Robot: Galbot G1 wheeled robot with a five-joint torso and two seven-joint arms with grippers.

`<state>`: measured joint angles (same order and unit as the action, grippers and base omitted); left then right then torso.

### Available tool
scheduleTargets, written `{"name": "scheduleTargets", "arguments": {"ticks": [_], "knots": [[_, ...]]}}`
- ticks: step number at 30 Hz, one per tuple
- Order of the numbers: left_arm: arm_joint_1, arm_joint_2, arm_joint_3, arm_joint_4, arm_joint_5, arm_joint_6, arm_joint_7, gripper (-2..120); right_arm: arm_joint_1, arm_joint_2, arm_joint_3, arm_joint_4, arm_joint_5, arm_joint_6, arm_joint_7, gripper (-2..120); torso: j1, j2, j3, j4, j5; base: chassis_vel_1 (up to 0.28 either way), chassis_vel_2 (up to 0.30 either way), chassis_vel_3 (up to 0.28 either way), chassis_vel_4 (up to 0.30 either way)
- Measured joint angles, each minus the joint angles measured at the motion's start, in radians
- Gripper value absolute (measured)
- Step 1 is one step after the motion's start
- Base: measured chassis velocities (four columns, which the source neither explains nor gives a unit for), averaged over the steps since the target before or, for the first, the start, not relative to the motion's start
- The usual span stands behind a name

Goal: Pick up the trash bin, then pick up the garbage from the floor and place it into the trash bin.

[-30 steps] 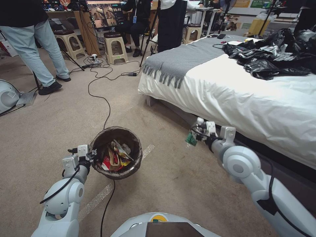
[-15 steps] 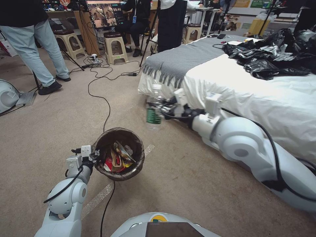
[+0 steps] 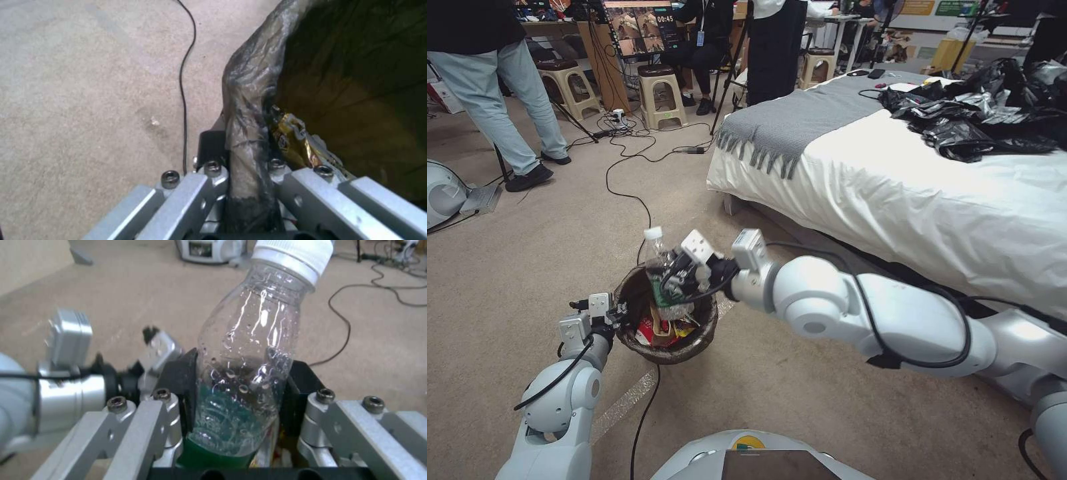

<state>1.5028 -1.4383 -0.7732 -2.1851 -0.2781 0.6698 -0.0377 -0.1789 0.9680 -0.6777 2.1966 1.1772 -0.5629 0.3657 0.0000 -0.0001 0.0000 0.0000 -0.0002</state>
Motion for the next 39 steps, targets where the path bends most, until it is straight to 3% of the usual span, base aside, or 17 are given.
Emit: {"name": "scheduleTargets", "arguments": {"ticks": [13,18,28,31,33,39], "knots": [[0.000,0.006,-0.010,0.002,-0.009,0.000,0.001,0,-0.106,0.119,-0.095,-0.183,-0.151,0.038,0.002,35,0.000,0.000,0.000,0.0000,0.0001,0.000,0.000,0.000,0.000],[0.005,0.008,-0.020,0.003,-0.010,-0.002,0.013,0,-0.187,0.180,-0.061,-0.251,-0.270,0.066,0.002,35,0.000,0.000,0.000,0.0002,0.0001,0.000,0.000,0.000,0.000],[0.005,0.006,-0.022,0.001,-0.006,-0.002,0.018,0,-0.233,0.192,-0.009,-0.264,-0.321,0.079,-0.022,35,0.000,0.000,0.000,0.0000,0.0002,0.000,0.000,0.000,0.000],[0.004,0.005,-0.022,0.000,-0.005,-0.002,0.018,0,-0.236,0.190,-0.003,-0.266,-0.322,0.079,-0.019,42,0.000,0.000,0.000,0.0000,0.0002,0.000,0.000,0.000,0.000],[0.004,0.004,-0.022,-0.002,-0.002,-0.002,0.018,0,-0.244,0.190,0.009,-0.270,-0.323,0.082,-0.014,55,0.000,0.000,0.000,0.0000,0.0002,0.000,0.000,0.000,0.000],[0.004,0.004,-0.022,-0.002,-0.001,-0.002,0.018,0,-0.248,0.191,0.018,-0.271,-0.323,0.087,-0.010,69,0.000,0.000,0.000,0.0000,0.0002,0.000,0.000,0.000,0.000]]}}
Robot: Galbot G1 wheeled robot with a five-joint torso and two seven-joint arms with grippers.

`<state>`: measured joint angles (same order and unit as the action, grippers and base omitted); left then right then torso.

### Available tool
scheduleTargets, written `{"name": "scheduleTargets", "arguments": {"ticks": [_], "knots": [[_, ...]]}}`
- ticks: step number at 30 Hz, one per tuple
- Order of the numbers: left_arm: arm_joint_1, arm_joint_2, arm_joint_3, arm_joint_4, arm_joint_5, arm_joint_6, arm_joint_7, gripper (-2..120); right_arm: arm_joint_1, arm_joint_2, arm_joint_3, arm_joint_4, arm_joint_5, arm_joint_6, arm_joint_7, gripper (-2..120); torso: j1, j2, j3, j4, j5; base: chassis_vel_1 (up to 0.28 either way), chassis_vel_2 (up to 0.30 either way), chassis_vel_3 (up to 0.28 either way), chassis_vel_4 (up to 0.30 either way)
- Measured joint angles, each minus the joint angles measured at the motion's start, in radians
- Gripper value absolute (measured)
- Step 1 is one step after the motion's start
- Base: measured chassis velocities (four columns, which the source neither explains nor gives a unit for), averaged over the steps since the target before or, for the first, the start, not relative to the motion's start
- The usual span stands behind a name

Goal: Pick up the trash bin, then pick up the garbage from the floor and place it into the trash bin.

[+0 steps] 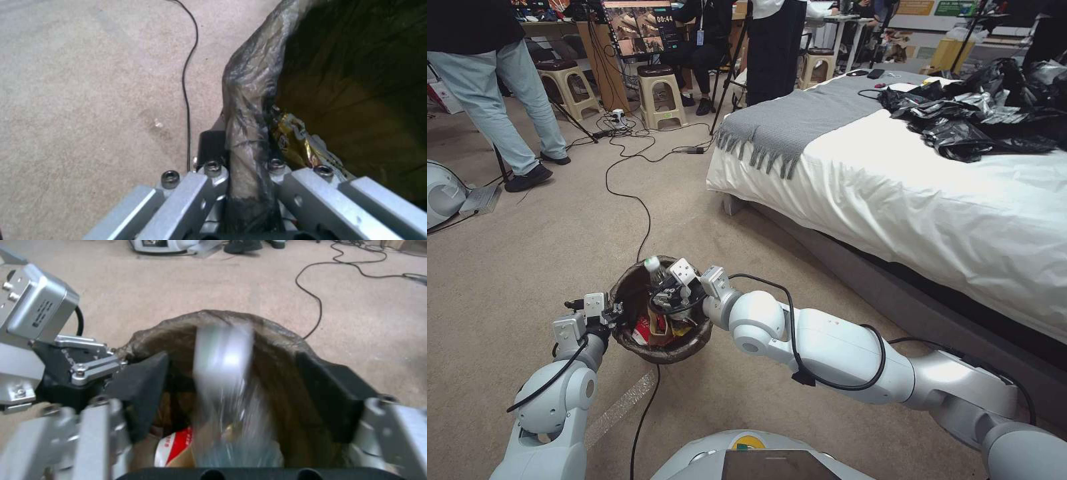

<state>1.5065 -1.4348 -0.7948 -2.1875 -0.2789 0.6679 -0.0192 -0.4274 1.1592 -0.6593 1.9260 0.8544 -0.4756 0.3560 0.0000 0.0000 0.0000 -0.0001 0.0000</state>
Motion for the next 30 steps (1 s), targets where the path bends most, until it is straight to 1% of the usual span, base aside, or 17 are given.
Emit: {"name": "scheduleTargets", "arguments": {"ticks": [1,2,3,6,14,17,18,19,21,22,24,25,26,27,28,29,30], "knots": [[0.000,0.000,0.000,0.000,0.000,0.000,0.000,0,0.000,0.000,0.003,0.000,0.000,0.001,0.001,80,0.000,0.000,0.000,0.0000,0.0000,0.000,0.000,0.000,0.000],[-0.001,0.000,0.000,0.000,0.001,0.000,0.000,0,0.000,0.000,0.007,-0.001,0.000,0.005,0.002,85,0.000,0.000,0.000,0.0000,0.0000,0.000,0.000,0.000,0.000],[-0.001,0.000,0.000,0.000,0.001,0.000,0.000,0,0.000,0.000,0.007,-0.001,0.000,0.005,0.002,85,0.000,0.000,0.000,0.0000,0.0000,0.000,0.000,0.000,0.000],[-0.002,0.000,-0.002,0.002,0.000,-0.001,0.001,0,-0.001,-0.004,0.020,-0.001,0.007,0.016,0.006,96,0.000,0.000,0.000,0.0000,0.0000,0.000,0.000,0.000,0.000],[-0.004,-0.002,-0.002,0.006,0.000,-0.003,0.002,0,-0.009,-0.003,0.034,0.000,0.016,0.035,0.022,100,0.000,0.000,0.000,0.0001,0.0000,0.000,0.000,0.000,0.000],[-0.005,-0.003,-0.001,0.003,-0.002,-0.003,0.001,0,-0.033,-0.010,0.096,0.023,0.017,0.044,0.036,100,0.000,0.000,0.000,0.0004,0.0001,0.000,0.000,0.000,0.000],[-0.005,-0.003,-0.001,0.003,-0.002,-0.003,0.001,0,-0.033,-0.010,0.096,0.023,0.017,0.044,0.036,100,0.000,0.000,0.000,0.0004,0.0001,0.000,0.000,0.000,0.000],[-0.005,-0.003,-0.001,0.000,-0.004,-0.003,0.001,0,-0.042,-0.027,0.141,0.040,0.007,0.051,0.042,100,0.000,0.000,0.000,0.0005,0.0003,0.000,0.000,0.000,0.000],[-0.004,0.000,-0.003,-0.004,-0.007,-0.003,0.001,0,-0.060,-0.095,0.234,0.073,-0.040,0.071,0.047,100,0.000,0.000,0.000,0.0004,0.0004,0.000,0.000,0.000,0.000],[-0.004,0.000,-0.003,-0.004,-0.007,-0.003,0.001,0,-0.060,-0.095,0.234,0.073,-0.040,0.071,0.047,100,0.000,0.000,0.000,0.0004,0.0004,0.000,0.000,0.000,0.000],[-0.005,0.002,-0.004,-0.012,-0.012,-0.001,0.000,0,-0.114,-0.179,0.372,0.121,-0.088,0.083,0.044,100,0.000,0.000,0.000,0.0000,0.0003,0.000,0.000,0.000,0.000],[-0.005,0.002,-0.004,-0.017,-0.014,0.000,-0.001,0,-0.134,-0.198,0.410,0.134,-0.098,0.085,0.043,100,0.000,0.000,0.000,-0.0001,0.0003,0.000,0.000,0.000,0.000],[-0.005,0.002,-0.004,-0.017,-0.014,0.000,-0.001,0,-0.134,-0.198,0.410,0.134,-0.098,0.085,0.043,100,0.000,0.000,0.000,-0.0001,0.0003,0.000,0.000,0.000,0.000],[-0.004,0.004,-0.004,-0.036,-0.022,0.006,-0.006,0,-0.204,-0.245,0.524,0.171,-0.129,0.091,0.035,100,0.000,0.000,0.000,-0.0001,0.0005,0.000,0.000,0.000,0.000],[-0.003,0.006,-0.004,-0.050,-0.028,0.010,-0.009,0,-0.264,-0.276,0.609,0.193,-0.162,0.102,0.028,100,0.000,0.000,0.000,0.0000,0.0006,0.000,0.000,0.000,0.000],[-0.002,0.007,-0.005,-0.061,-0.034,0.015,-0.013,0,-0.314,-0.298,0.672,0.209,-0.188,0.115,0.025,100,0.000,0.000,0.000,0.0001,0.0005,0.000,0.000,0.000,0.000],[-0.002,0.007,-0.005,-0.061,-0.034,0.015,-0.013,0,-0.314,-0.298,0.672,0.209,-0.188,0.115,0.025,100,0.000,0.000,0.000,0.0001,0.0005,0.000,0.000,0.000,0.000]]}}
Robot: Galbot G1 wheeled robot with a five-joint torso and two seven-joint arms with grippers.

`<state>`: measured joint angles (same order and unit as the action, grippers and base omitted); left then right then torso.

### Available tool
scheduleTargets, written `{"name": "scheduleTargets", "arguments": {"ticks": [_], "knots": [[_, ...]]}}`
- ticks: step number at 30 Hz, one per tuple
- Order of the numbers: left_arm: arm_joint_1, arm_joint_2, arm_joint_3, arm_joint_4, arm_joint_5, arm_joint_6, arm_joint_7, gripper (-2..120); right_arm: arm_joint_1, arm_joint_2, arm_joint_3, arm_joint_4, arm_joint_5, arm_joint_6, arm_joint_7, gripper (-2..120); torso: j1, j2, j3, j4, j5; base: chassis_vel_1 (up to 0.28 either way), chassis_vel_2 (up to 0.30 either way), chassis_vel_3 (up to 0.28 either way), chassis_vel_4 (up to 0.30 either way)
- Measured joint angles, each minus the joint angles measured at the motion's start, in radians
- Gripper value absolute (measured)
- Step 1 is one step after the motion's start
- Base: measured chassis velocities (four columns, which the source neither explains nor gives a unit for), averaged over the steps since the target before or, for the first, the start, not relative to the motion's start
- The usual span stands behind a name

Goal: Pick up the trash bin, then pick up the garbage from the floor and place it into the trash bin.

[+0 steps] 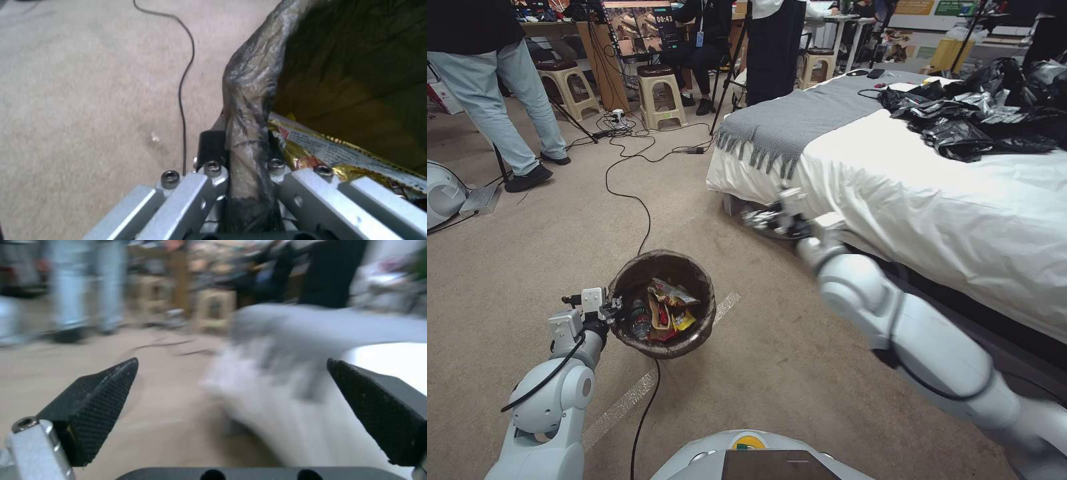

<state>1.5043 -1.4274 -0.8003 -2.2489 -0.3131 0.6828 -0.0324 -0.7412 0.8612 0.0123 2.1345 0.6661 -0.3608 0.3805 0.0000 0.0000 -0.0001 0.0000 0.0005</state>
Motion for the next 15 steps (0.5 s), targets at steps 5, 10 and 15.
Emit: {"name": "scheduleTargets", "arguments": {"ticks": [5,10,15], "knots": [[0.004,0.008,-0.009,-0.046,-0.021,0.018,-0.012,0,-0.355,-0.036,0.408,0.055,-0.117,0.080,-0.030,100,0.000,0.000,0.000,-0.0007,-0.0002,0.000,0.000,0.000,0.000],[0.012,0.009,-0.006,-0.051,-0.020,0.014,-0.012,0,-0.602,0.099,0.624,0.005,-0.318,0.183,-0.078,100,0.000,0.000,0.000,-0.0001,-0.0004,0.000,0.000,0.000,0.000],[0.024,0.016,-0.001,-0.056,-0.020,0.004,-0.011,0,-0.732,0.319,0.668,-0.089,-0.534,0.348,-0.119,100,0.000,0.000,0.000,0.0001,0.0001,0.000,0.000,0.000,0.000]]}}
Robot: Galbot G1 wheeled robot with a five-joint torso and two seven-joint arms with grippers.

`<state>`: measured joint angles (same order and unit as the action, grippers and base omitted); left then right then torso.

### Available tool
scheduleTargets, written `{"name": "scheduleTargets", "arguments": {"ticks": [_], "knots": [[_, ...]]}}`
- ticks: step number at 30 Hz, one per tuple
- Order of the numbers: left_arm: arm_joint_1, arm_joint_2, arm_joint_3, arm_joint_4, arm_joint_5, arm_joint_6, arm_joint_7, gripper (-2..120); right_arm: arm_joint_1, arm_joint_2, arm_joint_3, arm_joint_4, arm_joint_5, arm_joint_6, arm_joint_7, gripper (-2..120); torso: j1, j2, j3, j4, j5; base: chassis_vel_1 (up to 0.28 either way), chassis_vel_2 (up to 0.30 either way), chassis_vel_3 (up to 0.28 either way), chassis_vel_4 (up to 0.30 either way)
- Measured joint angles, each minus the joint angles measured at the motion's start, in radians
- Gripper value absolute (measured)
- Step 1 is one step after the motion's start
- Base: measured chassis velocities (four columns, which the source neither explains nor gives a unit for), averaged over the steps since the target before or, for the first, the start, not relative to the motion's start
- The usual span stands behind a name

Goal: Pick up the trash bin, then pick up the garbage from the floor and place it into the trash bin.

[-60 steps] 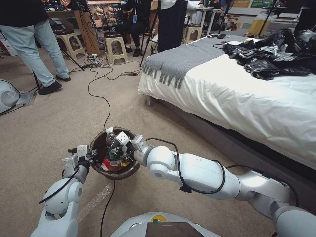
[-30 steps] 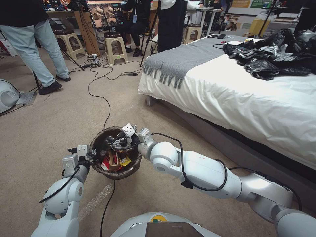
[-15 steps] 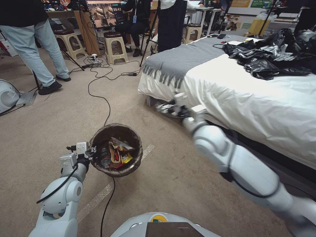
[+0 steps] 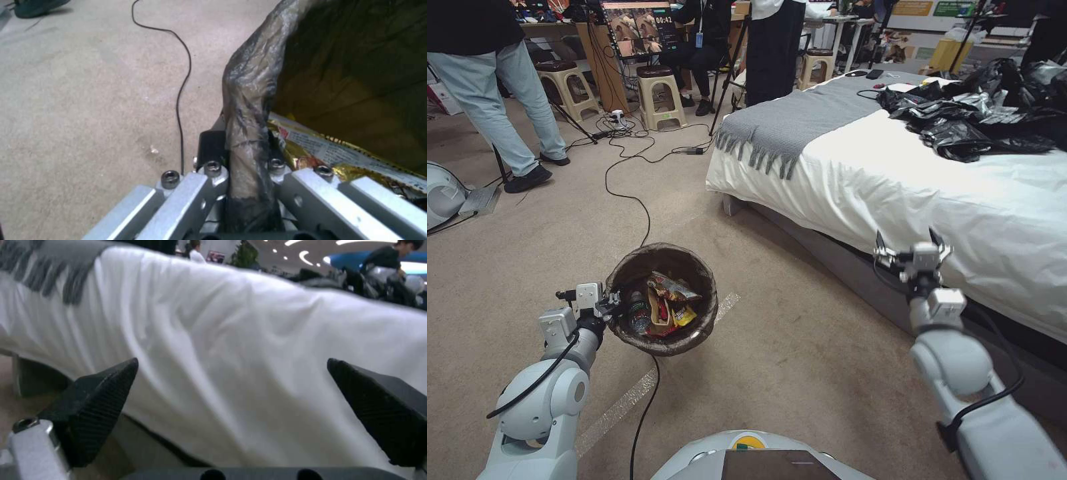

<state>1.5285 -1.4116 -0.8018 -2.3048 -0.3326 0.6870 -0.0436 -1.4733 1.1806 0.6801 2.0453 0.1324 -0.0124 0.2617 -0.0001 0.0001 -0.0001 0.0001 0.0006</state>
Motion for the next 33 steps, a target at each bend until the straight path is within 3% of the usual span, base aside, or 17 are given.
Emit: {"name": "scheduleTargets", "arguments": {"ticks": [6,10,33], "knots": [[0.009,-0.006,0.012,0.004,0.002,-0.015,-0.001,0,-0.057,0.137,-0.027,-0.012,-0.086,0.061,-0.003,100,0.000,0.000,0.000,-0.0001,-0.0007,0.000,0.000,0.000,0.000],[0.016,-0.011,0.021,0.006,0.002,-0.023,-0.004,0,-0.039,0.175,-0.027,-0.015,-0.121,0.048,-0.008,100,0.000,0.000,0.000,0.0002,-0.0010,0.000,0.000,0.000,0.000],[0.022,-0.017,0.020,0.004,-0.006,-0.019,-0.025,0,-0.004,0.192,-0.035,-0.036,-0.141,0.004,-0.020,100,0.000,0.000,0.000,-0.0002,-0.0008,0.000,0.000,0.000,0.000]]}}
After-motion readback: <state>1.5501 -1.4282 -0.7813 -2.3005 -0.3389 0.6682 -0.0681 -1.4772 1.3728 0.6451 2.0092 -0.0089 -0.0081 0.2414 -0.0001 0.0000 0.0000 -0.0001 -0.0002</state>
